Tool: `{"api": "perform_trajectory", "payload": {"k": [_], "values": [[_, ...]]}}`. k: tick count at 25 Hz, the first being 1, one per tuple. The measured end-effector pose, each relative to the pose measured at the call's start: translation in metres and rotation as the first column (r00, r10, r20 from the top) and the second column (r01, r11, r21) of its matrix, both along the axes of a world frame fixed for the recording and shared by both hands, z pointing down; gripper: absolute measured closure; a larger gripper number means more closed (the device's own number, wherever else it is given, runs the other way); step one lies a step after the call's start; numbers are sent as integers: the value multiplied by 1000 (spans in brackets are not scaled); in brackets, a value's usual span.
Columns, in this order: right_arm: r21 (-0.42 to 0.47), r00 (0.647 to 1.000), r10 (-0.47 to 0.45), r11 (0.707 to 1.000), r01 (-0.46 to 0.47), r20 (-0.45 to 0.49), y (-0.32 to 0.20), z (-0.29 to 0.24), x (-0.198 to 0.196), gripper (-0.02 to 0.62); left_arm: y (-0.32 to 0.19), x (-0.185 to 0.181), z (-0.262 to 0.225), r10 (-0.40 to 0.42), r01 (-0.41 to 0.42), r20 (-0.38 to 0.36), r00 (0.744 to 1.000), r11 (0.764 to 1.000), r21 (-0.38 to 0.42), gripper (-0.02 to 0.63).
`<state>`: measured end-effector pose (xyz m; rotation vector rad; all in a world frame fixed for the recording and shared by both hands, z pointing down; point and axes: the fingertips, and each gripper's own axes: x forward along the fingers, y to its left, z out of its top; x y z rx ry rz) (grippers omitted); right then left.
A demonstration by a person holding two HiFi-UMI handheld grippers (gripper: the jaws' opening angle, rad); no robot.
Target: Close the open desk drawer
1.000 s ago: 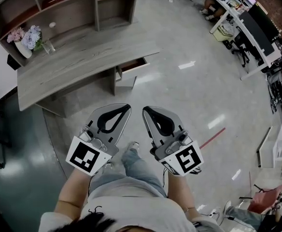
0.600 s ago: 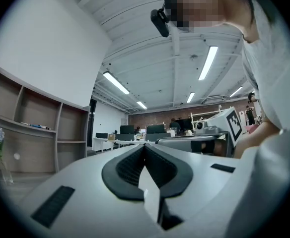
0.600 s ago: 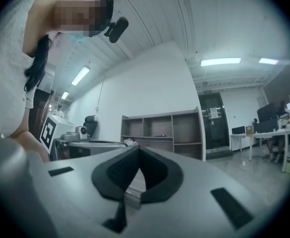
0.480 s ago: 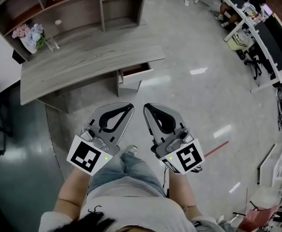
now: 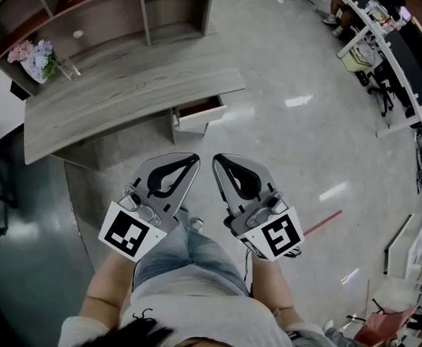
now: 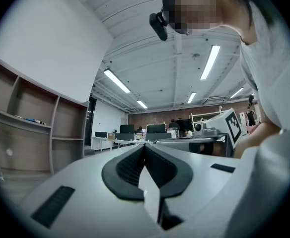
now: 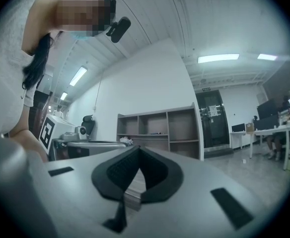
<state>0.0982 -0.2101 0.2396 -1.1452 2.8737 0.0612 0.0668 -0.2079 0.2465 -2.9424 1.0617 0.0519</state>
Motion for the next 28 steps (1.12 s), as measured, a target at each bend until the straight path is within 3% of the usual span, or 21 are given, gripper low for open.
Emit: {"api": "perform_trajectory", "payload": {"k": [16,28], "values": [[-43,1000,22,999,-23,-12,-109,61,-6,588,-94,-7,35,43,-43,-15,999,999,-7,595],[-102,999,37,994,-41,-40,-159,171,-6,588,-127,-12,114,47,-48,-22,999,998,-41,595]]}}
